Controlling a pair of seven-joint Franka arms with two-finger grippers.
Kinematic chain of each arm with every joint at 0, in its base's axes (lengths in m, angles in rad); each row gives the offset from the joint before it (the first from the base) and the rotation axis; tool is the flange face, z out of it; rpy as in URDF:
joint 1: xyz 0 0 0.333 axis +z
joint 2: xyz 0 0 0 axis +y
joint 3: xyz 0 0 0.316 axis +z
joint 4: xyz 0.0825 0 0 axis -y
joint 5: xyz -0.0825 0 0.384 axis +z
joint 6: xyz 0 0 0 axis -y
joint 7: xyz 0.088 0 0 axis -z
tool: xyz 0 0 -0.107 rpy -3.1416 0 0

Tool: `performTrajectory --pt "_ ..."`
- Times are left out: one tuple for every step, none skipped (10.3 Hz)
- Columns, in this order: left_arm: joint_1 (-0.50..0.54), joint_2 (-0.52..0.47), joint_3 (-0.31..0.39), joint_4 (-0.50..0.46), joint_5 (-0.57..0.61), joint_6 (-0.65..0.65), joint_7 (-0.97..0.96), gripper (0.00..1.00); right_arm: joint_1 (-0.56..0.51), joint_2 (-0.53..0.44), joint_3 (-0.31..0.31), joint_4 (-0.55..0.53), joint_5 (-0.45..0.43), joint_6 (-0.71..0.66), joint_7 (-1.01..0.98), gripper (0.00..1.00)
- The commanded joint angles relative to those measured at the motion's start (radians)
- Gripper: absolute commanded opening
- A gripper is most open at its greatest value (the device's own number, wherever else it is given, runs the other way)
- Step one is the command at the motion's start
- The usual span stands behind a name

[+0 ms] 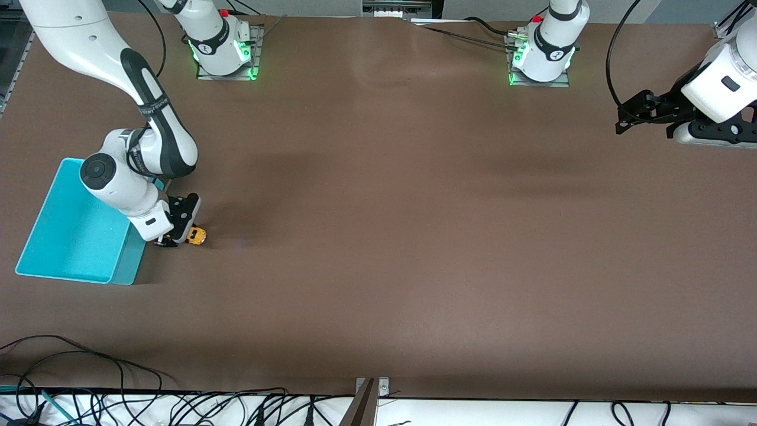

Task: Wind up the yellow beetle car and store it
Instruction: 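Grasp the yellow car with the right gripper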

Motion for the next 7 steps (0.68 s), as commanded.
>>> performTrajectory --pt "-0.013 0.018 0.011 0.036 -0.007 -0.025 -0.015 1.0 -0.007 -0.114 0.018 -0.036 0.017 -0.114 -0.026 0.0" --pt "-0.013 0.018 0.011 0.036 -0.007 -0.025 -0.015 1.0 -0.009 -0.14 0.023 -0.036 0.017 -0.156 -0.026 0.0" --pt "-0.013 0.018 0.011 0.036 -0.005 -0.025 -0.015 1.0 -0.009 -0.169 0.023 -0.036 0.017 -0.205 -0.028 0.0" --pt "-0.013 0.018 0.011 0.036 -0.005 -0.025 -0.015 1.0 -0.01 -0.206 0.023 -0.036 0.017 -0.261 -0.037 0.0" --pt "-0.013 0.018 0.011 0.036 -0.007 -0.025 -0.015 1.0 -0.015 -0.248 0.023 -0.033 0.017 -0.323 -0.084 0.0" --pt "-0.013 0.018 0.011 0.036 -0.007 -0.025 -0.014 1.0 -0.039 -0.277 0.023 -0.029 0.017 -0.373 -0.144 0.0" --pt "-0.013 0.018 0.011 0.036 -0.007 -0.025 -0.015 1.0 -0.064 -0.294 0.023 -0.026 0.017 -0.398 -0.208 0.0"
